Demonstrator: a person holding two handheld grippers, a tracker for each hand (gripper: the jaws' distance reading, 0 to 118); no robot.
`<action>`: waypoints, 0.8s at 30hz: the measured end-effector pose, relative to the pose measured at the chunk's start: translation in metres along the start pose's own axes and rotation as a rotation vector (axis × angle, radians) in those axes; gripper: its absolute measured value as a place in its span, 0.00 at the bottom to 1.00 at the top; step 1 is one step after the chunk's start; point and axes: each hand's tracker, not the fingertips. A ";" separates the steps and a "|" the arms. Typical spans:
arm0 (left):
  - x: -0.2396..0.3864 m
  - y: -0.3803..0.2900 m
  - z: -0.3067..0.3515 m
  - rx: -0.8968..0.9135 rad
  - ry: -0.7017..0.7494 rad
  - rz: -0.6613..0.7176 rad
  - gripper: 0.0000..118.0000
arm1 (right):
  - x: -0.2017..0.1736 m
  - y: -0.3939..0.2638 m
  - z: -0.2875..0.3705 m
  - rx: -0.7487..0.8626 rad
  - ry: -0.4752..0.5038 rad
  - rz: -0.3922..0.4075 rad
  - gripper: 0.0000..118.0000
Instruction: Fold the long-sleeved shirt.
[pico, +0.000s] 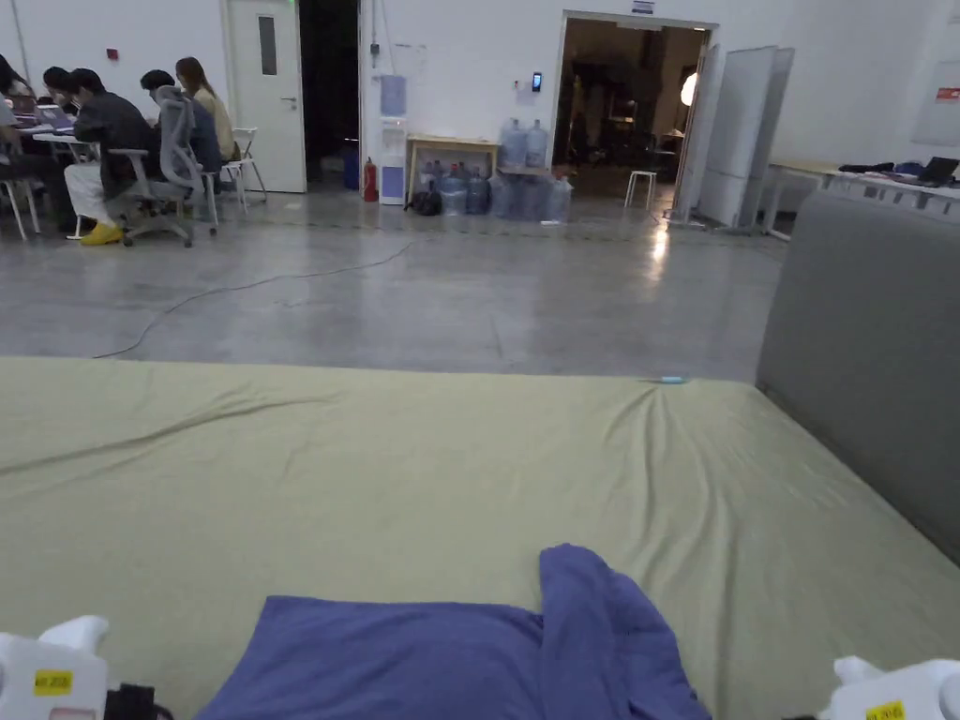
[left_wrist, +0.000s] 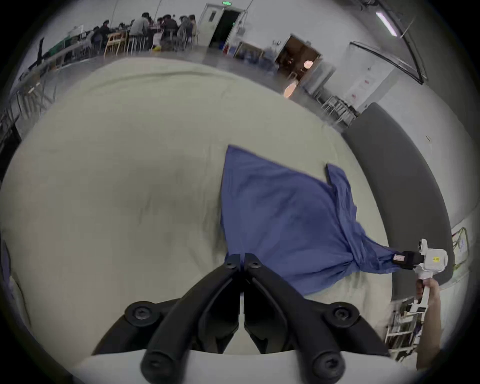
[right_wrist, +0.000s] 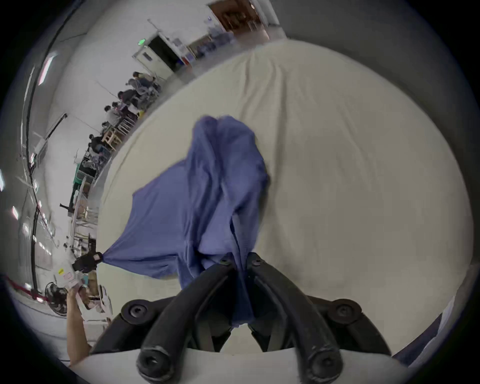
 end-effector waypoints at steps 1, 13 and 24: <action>-0.004 -0.011 0.004 -0.007 -0.004 0.002 0.00 | 0.010 -0.013 -0.001 -0.009 -0.001 -0.026 0.02; -0.031 -0.114 0.062 -0.068 -0.034 0.020 0.00 | 0.064 -0.133 0.026 -0.054 0.058 -0.151 0.02; -0.061 -0.167 0.019 -0.178 0.064 0.077 0.00 | 0.088 -0.168 -0.017 -0.138 -0.097 -0.126 0.02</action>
